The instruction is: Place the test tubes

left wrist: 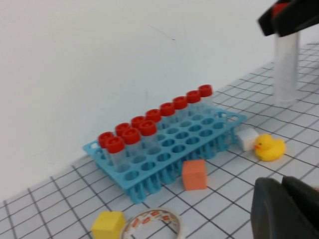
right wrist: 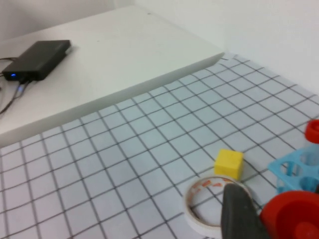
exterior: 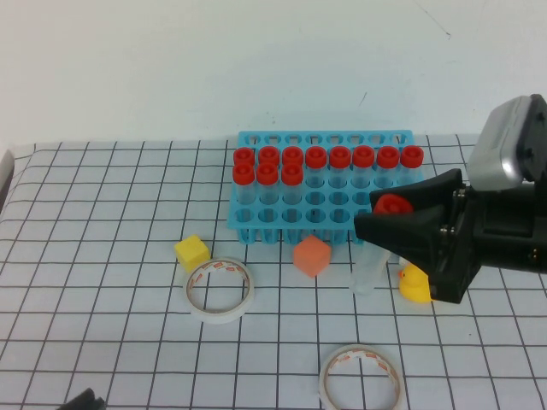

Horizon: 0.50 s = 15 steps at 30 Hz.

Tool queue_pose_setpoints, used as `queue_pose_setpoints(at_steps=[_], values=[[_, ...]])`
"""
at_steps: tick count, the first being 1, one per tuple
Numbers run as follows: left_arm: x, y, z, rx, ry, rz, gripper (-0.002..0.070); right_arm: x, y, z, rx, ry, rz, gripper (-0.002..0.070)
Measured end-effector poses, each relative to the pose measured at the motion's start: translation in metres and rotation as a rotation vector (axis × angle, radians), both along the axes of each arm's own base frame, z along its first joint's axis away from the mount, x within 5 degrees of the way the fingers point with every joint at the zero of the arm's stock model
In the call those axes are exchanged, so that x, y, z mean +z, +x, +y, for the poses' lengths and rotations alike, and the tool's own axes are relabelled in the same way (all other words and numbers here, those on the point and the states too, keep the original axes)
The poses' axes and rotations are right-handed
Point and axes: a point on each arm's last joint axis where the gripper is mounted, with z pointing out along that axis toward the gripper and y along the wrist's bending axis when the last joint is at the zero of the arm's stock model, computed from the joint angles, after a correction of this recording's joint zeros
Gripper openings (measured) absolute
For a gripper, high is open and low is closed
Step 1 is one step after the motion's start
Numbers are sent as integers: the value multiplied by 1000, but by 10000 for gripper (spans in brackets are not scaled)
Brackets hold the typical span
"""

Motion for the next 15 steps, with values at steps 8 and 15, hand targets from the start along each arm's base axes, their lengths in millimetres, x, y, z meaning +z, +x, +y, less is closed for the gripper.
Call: queue_pose_setpoints(at_steps=[8, 15], values=[[-2, -4, -5, -70, 10, 14, 0, -2, 6, -5, -86, -28, -1, 272], [-2, -6, -8, -106, 15, 20, 0, 5, 16, -5, -172, -118, -27, 272]])
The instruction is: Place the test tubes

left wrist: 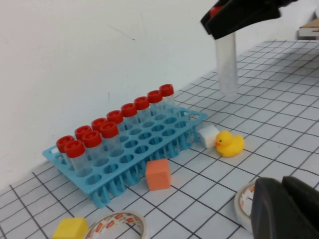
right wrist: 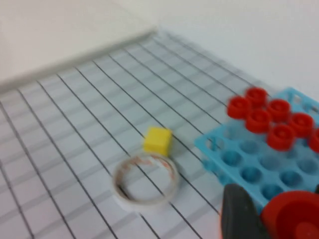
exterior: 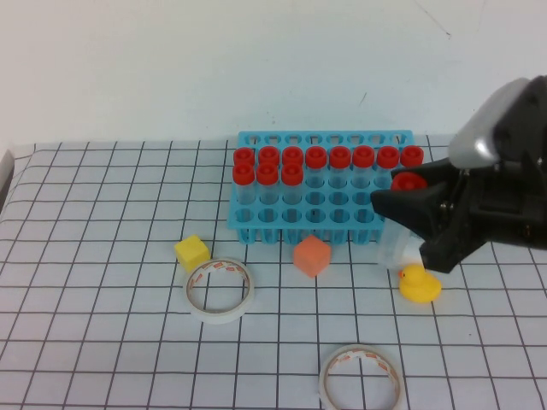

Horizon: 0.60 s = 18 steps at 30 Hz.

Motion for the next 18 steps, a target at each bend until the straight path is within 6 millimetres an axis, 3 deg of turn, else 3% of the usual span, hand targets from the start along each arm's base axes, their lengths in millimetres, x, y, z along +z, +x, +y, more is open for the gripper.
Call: queue_pose_setpoints(at_steps=[5, 9, 12, 18], values=[[0, -1, -1, -18, 3, 4, 0, -5, 20, 2, -146, -130, 94, 272], [-1, -1, -2, -22, 3, 5, 0, -22, 38, 10, -412, 2, 219, 272], [-1, -2, -2, -29, 10, 1, 0, -31, 51, 20, -473, 75, 147, 272], [-4, -2, -2, -37, 102, -73, 0, -49, 70, 40, -373, 151, -53, 272]])
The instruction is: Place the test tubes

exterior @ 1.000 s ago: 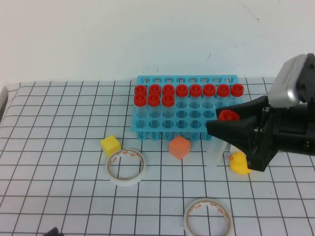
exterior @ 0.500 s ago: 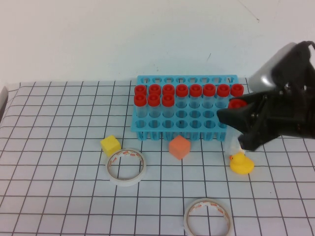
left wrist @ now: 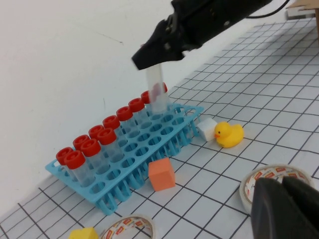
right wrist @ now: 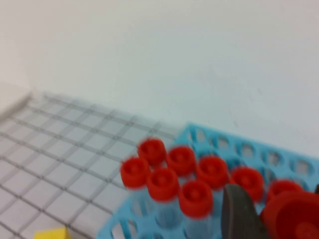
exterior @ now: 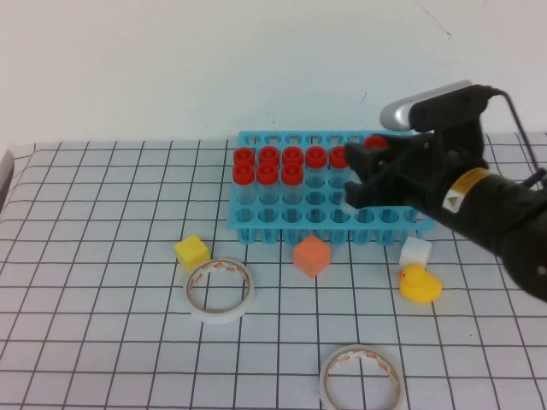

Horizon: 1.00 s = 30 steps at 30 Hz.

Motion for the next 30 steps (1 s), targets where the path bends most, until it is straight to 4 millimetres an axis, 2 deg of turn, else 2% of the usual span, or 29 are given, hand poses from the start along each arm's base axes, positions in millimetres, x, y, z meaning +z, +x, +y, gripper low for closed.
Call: queue_pose_setpoints(at_steps=[7, 16, 25, 30], values=[[0, 0, -1, -9, 14, -11, 0, -26, 23, 16, 31, 45, -74, 272], [0, -1, -1, -12, 15, -10, 0, -42, 52, 33, 59, -68, -147, 272], [0, -1, -1, -12, 15, -10, 0, -67, 65, 40, 76, -139, -162, 272], [0, -1, -1, -16, 15, -9, 0, -65, 69, 43, 77, -144, -179, 271]])
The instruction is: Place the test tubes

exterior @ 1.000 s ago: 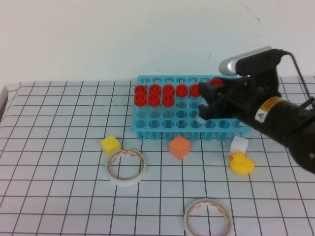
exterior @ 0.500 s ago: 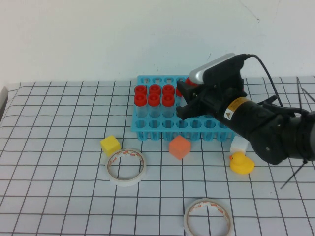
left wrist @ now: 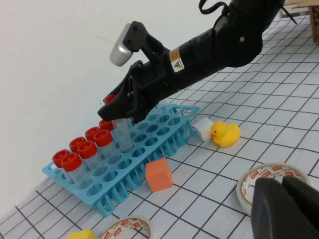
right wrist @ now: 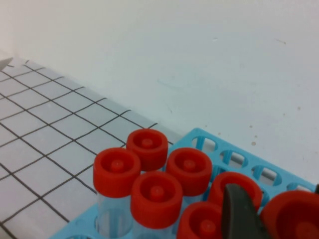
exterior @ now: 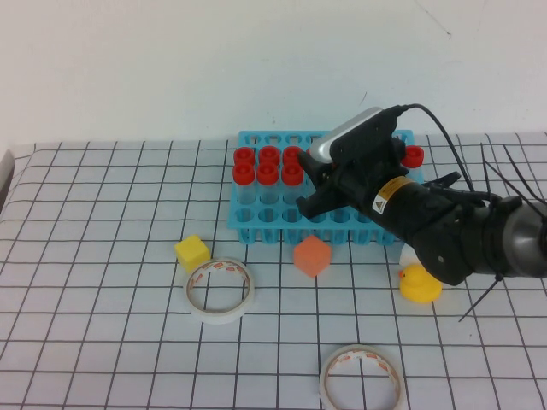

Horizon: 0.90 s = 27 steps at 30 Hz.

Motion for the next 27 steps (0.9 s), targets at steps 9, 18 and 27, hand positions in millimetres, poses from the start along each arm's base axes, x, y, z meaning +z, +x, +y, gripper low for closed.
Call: queue_pose_setpoints(at_steps=[9, 18, 27], values=[[0, 0, 0, 0, 0, 0, -1, -2, 2, 1, -2, -22, 24, 271], [0, 0, 0, 0, -3, 3, -1, -2, 4, 0, -9, -40, 51, 271], [0, 0, 0, 0, -3, 3, -1, -10, 5, 0, -15, -31, 84, 271]])
